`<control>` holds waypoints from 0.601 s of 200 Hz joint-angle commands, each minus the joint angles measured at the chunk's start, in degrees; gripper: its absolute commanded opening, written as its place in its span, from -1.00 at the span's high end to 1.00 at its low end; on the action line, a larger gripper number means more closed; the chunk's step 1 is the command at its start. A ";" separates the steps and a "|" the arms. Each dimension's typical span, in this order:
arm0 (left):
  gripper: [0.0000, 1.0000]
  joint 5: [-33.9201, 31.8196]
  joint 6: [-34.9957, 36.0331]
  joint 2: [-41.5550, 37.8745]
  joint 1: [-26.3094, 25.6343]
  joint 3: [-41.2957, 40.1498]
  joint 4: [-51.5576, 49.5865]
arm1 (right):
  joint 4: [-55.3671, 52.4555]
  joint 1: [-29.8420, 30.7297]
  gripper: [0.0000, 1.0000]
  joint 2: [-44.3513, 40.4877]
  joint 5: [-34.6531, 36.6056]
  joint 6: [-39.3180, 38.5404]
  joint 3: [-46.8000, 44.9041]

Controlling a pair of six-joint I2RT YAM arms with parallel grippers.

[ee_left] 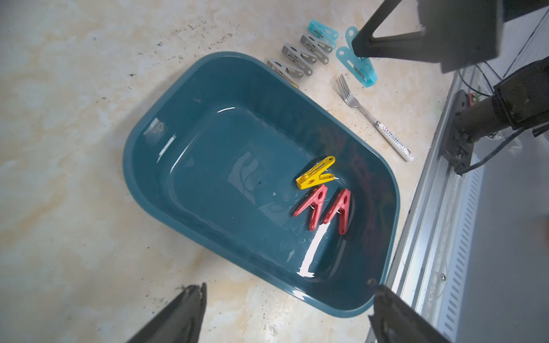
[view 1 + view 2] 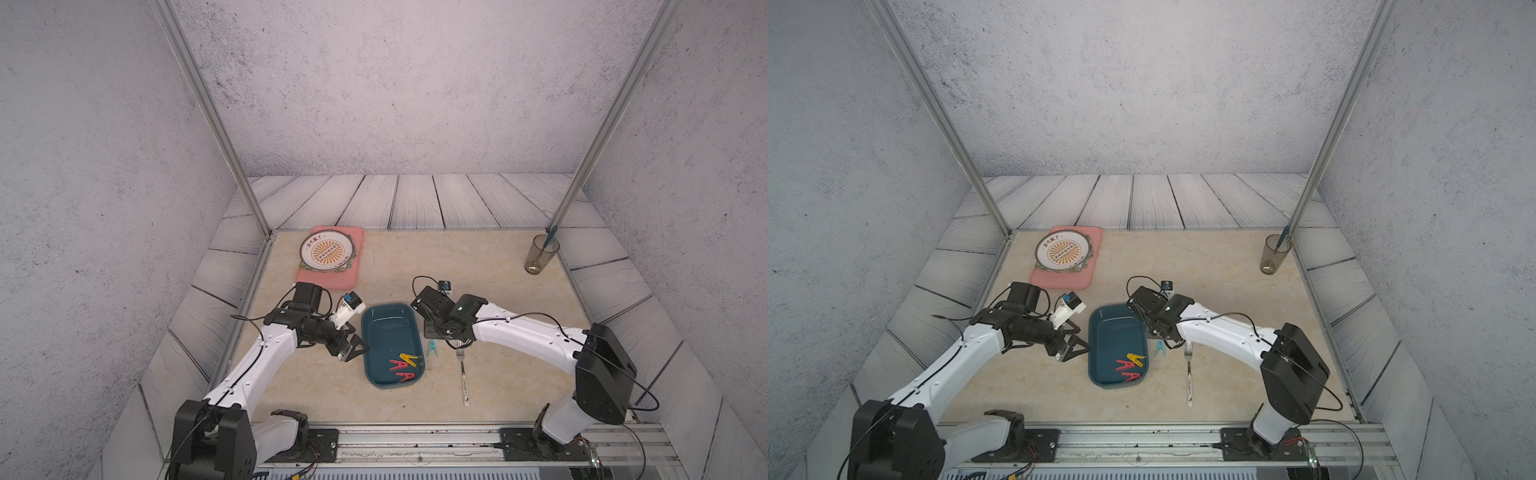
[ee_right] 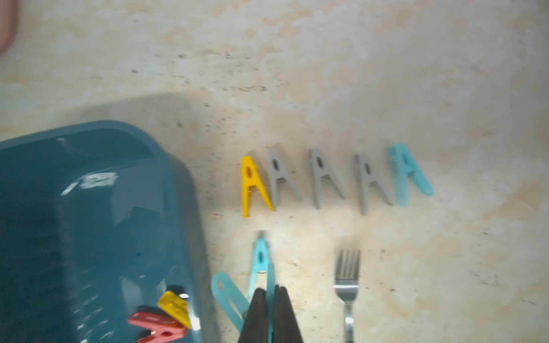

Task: Take the clothespins out of the storage box
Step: Place the clothespin at the center of the board.

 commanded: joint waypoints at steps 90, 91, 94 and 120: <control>-0.84 1.76 1.23 0.04 0.35 0.63 -1.31 | 8.60 -4.40 0.95 7.01 -12.37 -0.72 -7.39; -0.84 1.70 1.19 0.04 0.35 0.65 -1.26 | 8.61 -4.40 0.95 7.01 -12.38 -0.72 -7.38; -0.84 1.62 1.09 0.06 0.35 0.66 -1.15 | 8.55 -4.40 0.95 7.32 -12.38 -0.64 -7.30; -0.84 1.13 0.77 0.13 0.35 0.67 -0.86 | 8.31 -4.41 0.93 8.48 -11.63 -0.36 -7.19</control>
